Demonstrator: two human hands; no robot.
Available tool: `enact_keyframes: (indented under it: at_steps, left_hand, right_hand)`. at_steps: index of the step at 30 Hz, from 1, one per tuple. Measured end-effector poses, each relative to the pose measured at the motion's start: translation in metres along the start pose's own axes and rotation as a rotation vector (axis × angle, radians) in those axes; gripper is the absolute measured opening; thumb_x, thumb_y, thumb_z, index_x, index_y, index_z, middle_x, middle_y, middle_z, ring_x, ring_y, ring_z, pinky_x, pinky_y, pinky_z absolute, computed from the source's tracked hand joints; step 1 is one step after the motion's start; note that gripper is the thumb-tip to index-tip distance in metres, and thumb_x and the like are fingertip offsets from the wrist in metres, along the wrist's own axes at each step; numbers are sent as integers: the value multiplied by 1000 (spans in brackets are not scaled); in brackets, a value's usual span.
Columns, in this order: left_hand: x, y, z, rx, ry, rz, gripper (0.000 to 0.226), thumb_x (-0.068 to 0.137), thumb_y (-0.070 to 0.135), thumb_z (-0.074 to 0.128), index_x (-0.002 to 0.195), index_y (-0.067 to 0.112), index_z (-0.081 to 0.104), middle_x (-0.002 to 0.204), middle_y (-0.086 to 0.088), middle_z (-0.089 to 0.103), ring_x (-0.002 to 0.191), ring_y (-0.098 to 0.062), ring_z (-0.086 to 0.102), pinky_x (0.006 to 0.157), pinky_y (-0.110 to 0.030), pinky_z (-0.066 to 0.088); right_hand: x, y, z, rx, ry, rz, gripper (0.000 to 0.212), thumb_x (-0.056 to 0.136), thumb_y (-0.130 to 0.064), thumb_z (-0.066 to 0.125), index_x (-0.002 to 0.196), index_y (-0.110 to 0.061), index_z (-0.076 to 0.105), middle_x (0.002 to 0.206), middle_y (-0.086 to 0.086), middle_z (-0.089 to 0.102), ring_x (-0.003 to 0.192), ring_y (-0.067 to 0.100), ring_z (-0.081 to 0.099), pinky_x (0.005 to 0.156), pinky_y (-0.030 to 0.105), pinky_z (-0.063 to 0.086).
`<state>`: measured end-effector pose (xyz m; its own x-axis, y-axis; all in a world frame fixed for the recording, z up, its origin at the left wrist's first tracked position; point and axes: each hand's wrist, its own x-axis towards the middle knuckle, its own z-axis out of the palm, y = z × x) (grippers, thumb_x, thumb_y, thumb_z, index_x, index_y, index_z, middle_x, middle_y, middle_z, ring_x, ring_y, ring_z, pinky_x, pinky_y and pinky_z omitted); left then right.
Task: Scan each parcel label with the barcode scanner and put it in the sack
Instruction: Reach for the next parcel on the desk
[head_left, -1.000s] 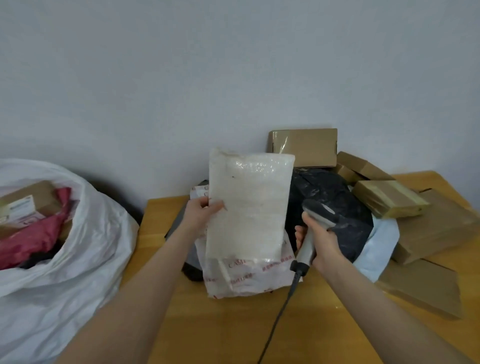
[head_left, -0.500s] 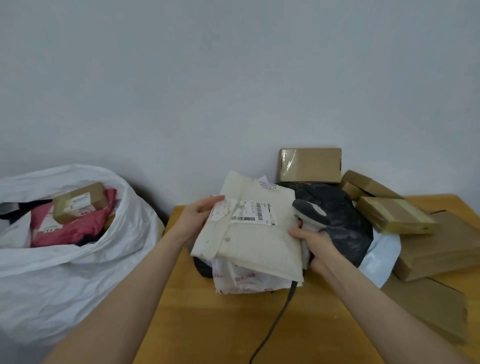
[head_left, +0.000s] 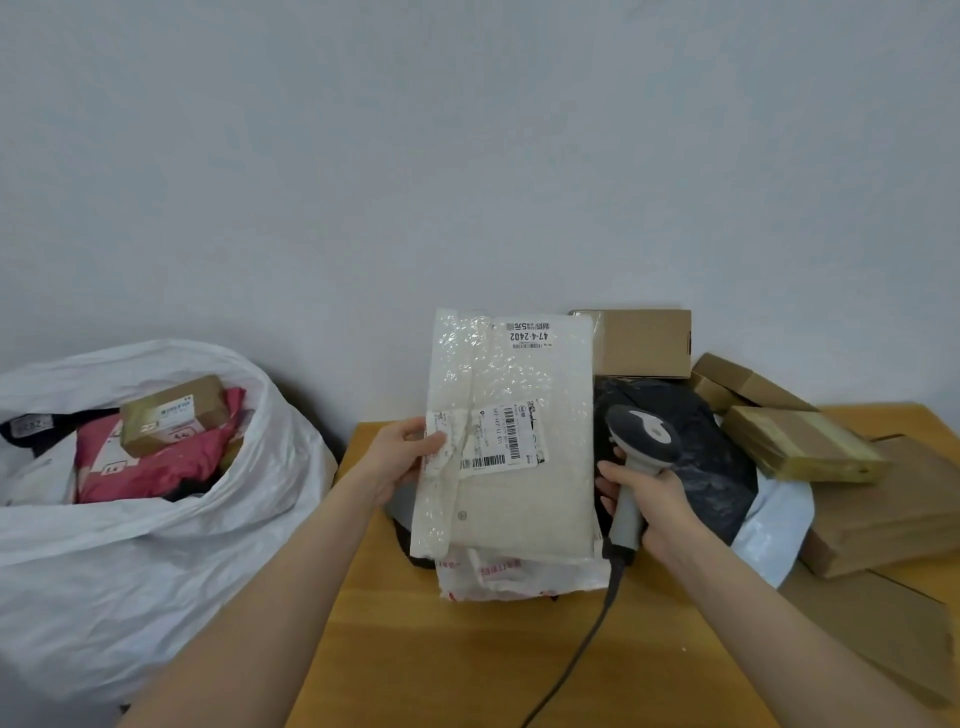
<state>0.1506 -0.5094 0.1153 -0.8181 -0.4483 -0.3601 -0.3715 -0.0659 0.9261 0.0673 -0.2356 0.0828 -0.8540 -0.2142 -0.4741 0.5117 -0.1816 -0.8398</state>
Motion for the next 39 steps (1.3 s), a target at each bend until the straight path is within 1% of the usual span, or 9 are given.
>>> enact_keyframes:
  at_steps: [2, 4, 7, 9, 12, 15, 20, 31, 39]
  left_hand:
    - [4, -4, 1, 5, -12, 11, 25, 90, 8, 63, 114, 13, 63, 103, -9, 73, 93, -22, 70, 75, -34, 59]
    - [8, -6, 6, 24, -29, 34, 22, 90, 7, 63, 112, 12, 64, 98, -7, 74, 94, -24, 70, 74, -33, 59]
    - [12, -12, 10, 75, -115, 39, 25, 89, 6, 63, 114, 12, 62, 104, -8, 72, 99, -25, 69, 82, -36, 58]
    - [16, -15, 12, 91, -150, 41, 28, 89, 10, 65, 116, 12, 62, 110, -8, 71, 102, -26, 68, 88, -42, 55]
    - [21, -21, 16, 60, -37, 98, 20, 89, 15, 67, 109, 12, 66, 106, -9, 72, 98, -26, 69, 91, -46, 54]
    - [24, -28, 17, 78, 32, 131, 17, 89, 12, 66, 105, 7, 68, 103, -11, 72, 95, -27, 69, 87, -44, 56]
    - [27, -44, 16, 101, 98, 101, 7, 89, 9, 67, 95, 10, 68, 100, -13, 72, 94, -29, 69, 84, -44, 57]
    - [29, -55, 14, 182, 128, 55, 19, 90, 10, 66, 108, 4, 66, 102, -11, 71, 95, -27, 68, 84, -44, 56]
    - [24, -56, 14, 196, 152, 54, 12, 89, 10, 66, 101, 9, 65, 103, -10, 70, 94, -24, 67, 83, -39, 56]
  right_hand:
    - [0, 1, 2, 8, 2, -12, 25, 79, -2, 74, 102, -8, 66, 93, 17, 68, 90, 31, 65, 86, 47, 54]
    - [-2, -2, 7, 34, 9, -25, 19, 80, -4, 74, 95, -9, 64, 93, 16, 69, 88, 30, 66, 88, 48, 54]
    - [-2, -11, 11, 32, 44, -35, 17, 82, -2, 71, 93, -10, 60, 85, 11, 64, 73, 24, 61, 73, 39, 53]
    - [-1, -12, 11, -9, 74, -64, 17, 82, 1, 69, 92, -9, 59, 86, 10, 64, 75, 22, 60, 68, 34, 52]
    - [-3, -9, 10, -31, 90, -110, 17, 82, 0, 70, 96, -5, 62, 88, 9, 65, 78, 20, 60, 74, 36, 53]
    - [-12, -8, 12, -19, 127, -186, 14, 85, -5, 70, 87, -13, 59, 83, 5, 63, 76, 16, 60, 71, 32, 53]
    - [-35, -2, 24, -113, -42, -159, 11, 86, -10, 70, 81, -4, 62, 53, 4, 56, 43, 12, 48, 46, 26, 42]
    - [-61, 11, 36, -265, -81, -156, 16, 83, -8, 68, 69, -4, 60, 49, 4, 55, 41, 11, 46, 46, 26, 40]
    - [-67, 9, 36, -270, -97, -129, 18, 83, -8, 68, 67, -4, 59, 50, 5, 55, 42, 13, 45, 48, 28, 40]
